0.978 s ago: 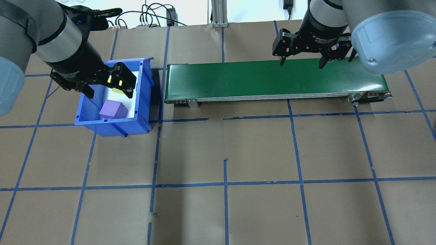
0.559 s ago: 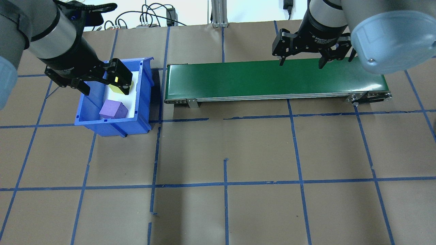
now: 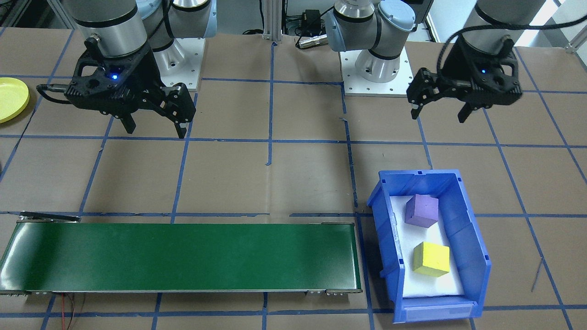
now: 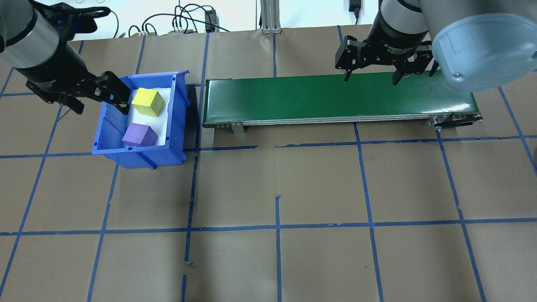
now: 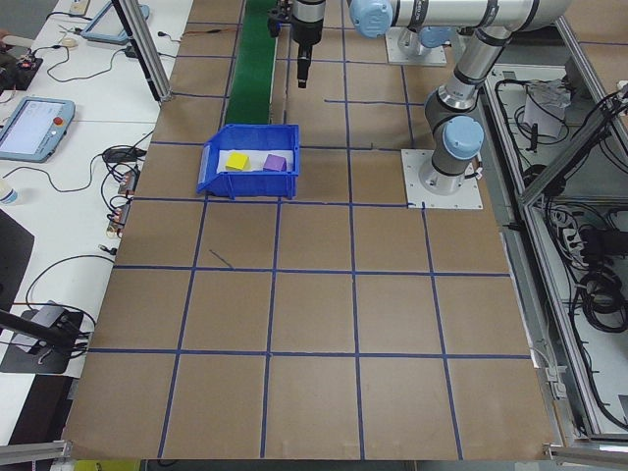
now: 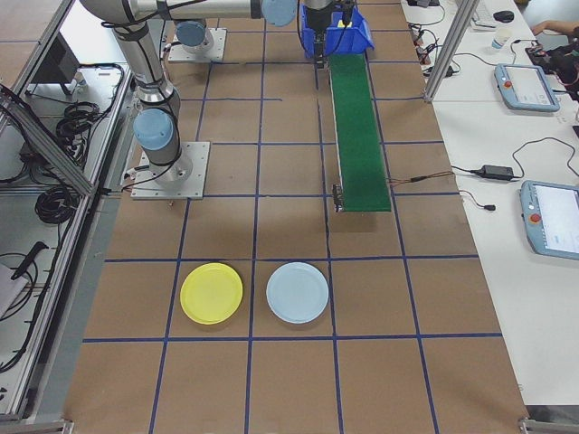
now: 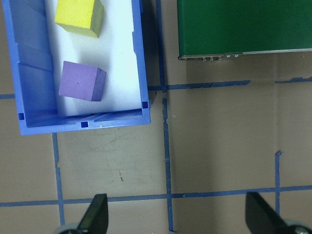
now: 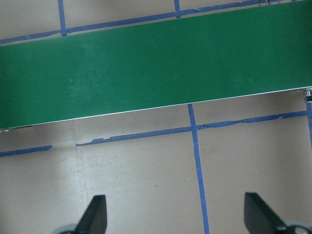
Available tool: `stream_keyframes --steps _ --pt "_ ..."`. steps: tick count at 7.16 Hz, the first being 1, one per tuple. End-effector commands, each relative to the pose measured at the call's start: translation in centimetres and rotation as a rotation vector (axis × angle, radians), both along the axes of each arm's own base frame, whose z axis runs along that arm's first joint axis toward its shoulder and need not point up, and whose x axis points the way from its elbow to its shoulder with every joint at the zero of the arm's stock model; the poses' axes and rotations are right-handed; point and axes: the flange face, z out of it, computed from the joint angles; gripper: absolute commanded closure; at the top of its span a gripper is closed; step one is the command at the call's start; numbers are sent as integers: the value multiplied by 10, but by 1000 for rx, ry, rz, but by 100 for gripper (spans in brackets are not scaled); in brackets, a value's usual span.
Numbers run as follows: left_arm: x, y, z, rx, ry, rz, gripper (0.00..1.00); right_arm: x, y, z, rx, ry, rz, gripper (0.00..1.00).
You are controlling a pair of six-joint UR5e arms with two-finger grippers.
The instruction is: Move block left to right into plate
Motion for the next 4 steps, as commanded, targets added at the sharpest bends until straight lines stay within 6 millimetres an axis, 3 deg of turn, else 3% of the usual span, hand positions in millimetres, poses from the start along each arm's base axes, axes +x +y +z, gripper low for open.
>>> stream_keyframes --steps 1,2,3,4 --pt "67 -59 -79 54 15 9 0 0 0 0 0 0 0 0" --pt "73 -79 -105 42 13 9 0 0 0 1 -1 0 2 0" --pt "74 -87 -120 53 19 20 0 0 0 0 0 0 2 0" --pt "74 -88 -121 54 20 21 0 0 0 1 -1 0 2 0"
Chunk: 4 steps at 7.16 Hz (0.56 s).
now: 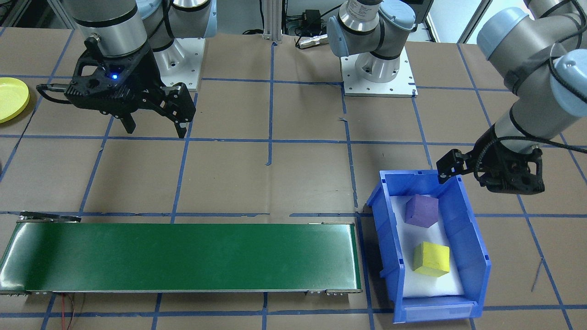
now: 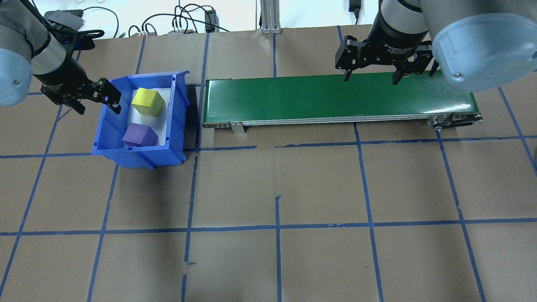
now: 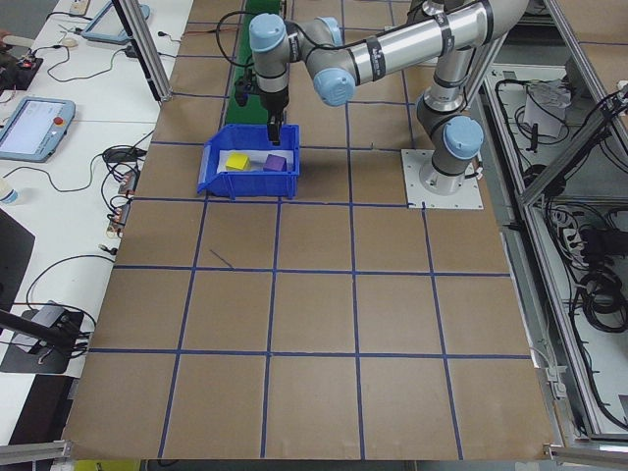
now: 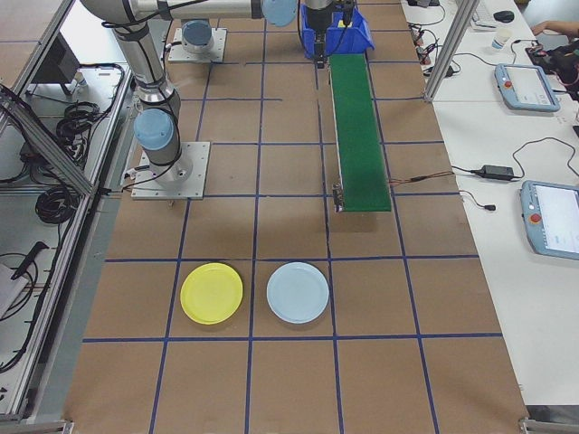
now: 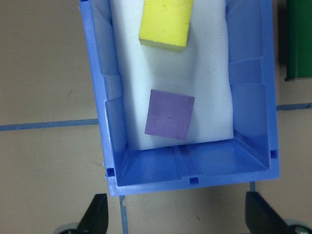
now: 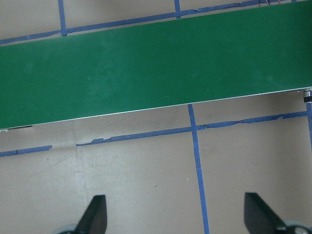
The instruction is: Move block left to right into plate
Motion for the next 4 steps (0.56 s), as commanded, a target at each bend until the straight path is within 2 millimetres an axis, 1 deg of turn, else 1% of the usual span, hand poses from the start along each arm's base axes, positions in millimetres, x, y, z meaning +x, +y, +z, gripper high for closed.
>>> stream_keyframes --steps 1,2,3,4 --pt "1 -8 -19 18 7 -10 0 1 0 0 -1 0 3 0" --pt "0 -13 -34 33 13 -41 0 5 1 -2 4 0 9 0" --pt "-9 -16 -38 29 11 -84 0 8 2 -3 4 2 15 0" --pt "-29 -17 -37 26 11 -122 0 8 2 -3 4 2 18 0"
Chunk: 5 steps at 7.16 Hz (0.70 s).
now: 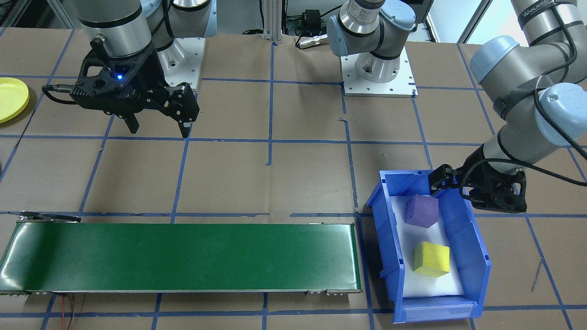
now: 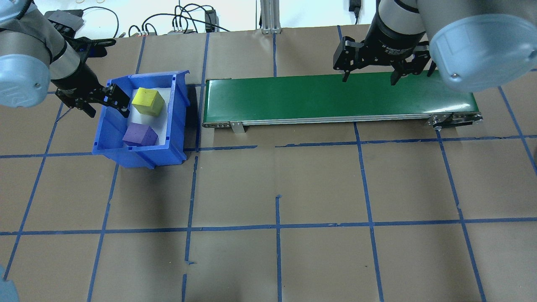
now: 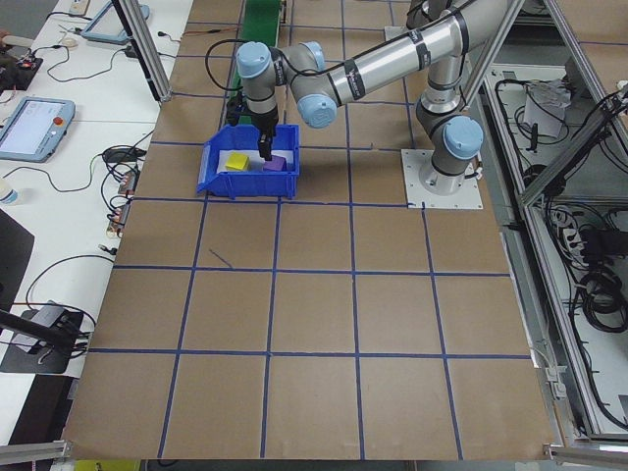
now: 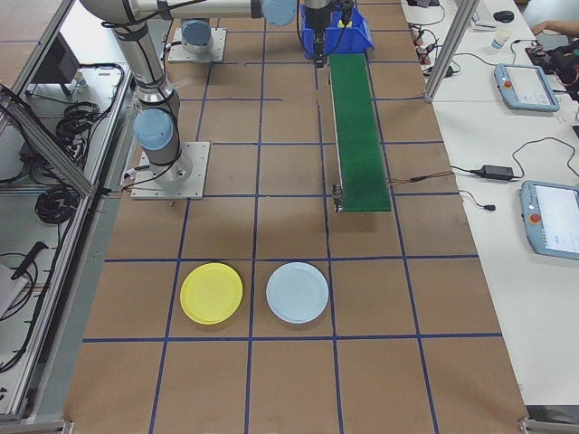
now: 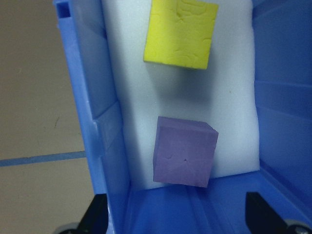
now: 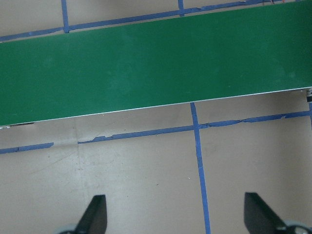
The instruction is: Move block left to right into plate
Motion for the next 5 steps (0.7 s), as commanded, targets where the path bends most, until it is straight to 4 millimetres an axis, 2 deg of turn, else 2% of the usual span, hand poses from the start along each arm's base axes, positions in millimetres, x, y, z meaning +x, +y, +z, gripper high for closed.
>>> stream_keyframes --steps 1,3,5 --pt "-26 -4 -6 -10 -4 -70 2 1 0 -1 2 1 5 0" --pt "-22 -15 -29 -39 -16 -147 1 1 0 -1 2 1 5 0" --pt "-21 -16 -34 -32 -19 -161 1 1 0 -1 2 1 4 0"
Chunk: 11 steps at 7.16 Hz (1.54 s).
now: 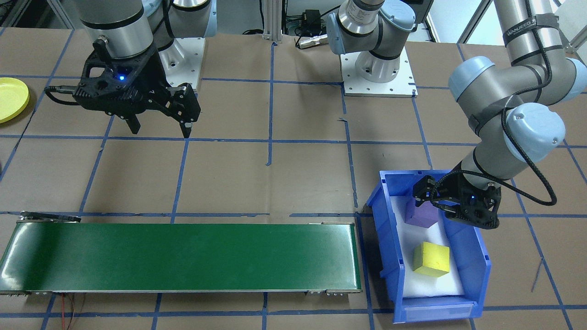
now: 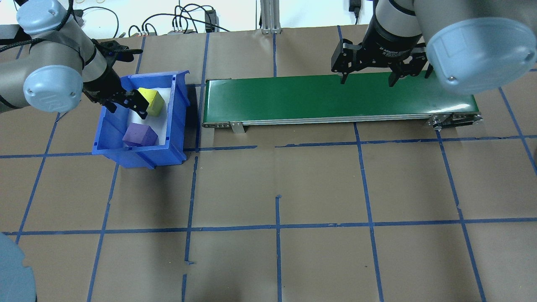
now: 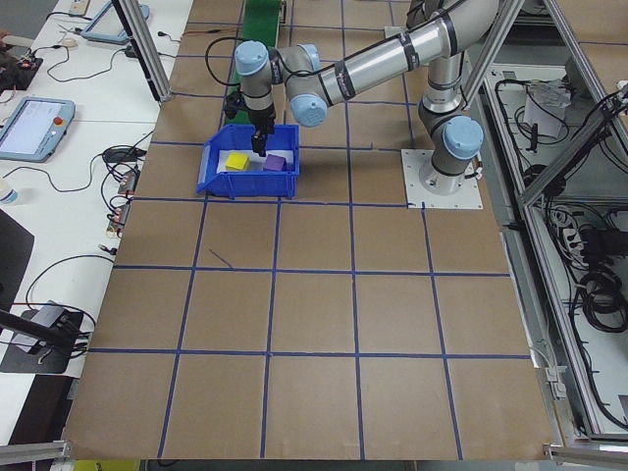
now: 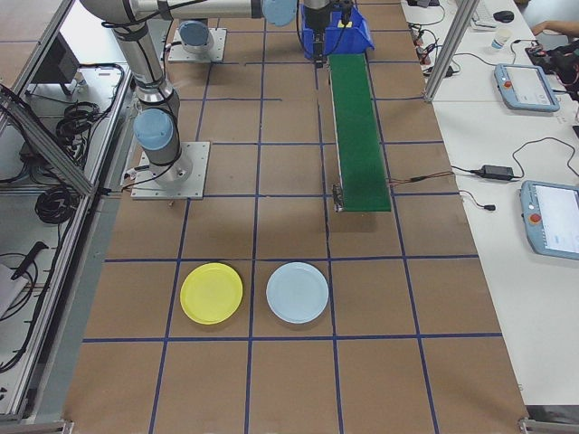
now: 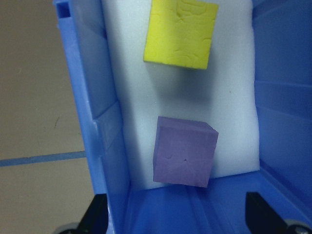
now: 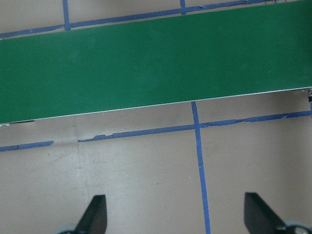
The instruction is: Move block left to right into plate
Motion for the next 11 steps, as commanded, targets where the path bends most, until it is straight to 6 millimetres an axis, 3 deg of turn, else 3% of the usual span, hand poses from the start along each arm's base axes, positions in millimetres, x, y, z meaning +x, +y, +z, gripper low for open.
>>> stream_keyframes --steps 1,5,6,7,8,9,10,11 --pt "2 -5 -26 41 3 -15 1 1 0 1 -1 0 -1 0" --pt "4 0 -82 121 -10 -14 2 0 0 -1 0 0 -2 0" --pt "3 4 -88 120 -14 -15 8 0 0 -1 0 0 -2 0" --pt "3 5 -89 116 -17 -13 46 0 0 -1 2 0 -2 0" --pt "3 6 -84 108 -19 -5 64 0 0 -1 2 0 -2 0" --pt "4 0 -58 53 -31 -4 67 -1 0 -1 2 0 -4 0" --pt "1 3 -9 -36 -38 -2 67 -1 0 -1 2 0 -4 0" --pt "-18 14 51 -136 -57 -30 67 -1 0 -1 2 0 -4 0"
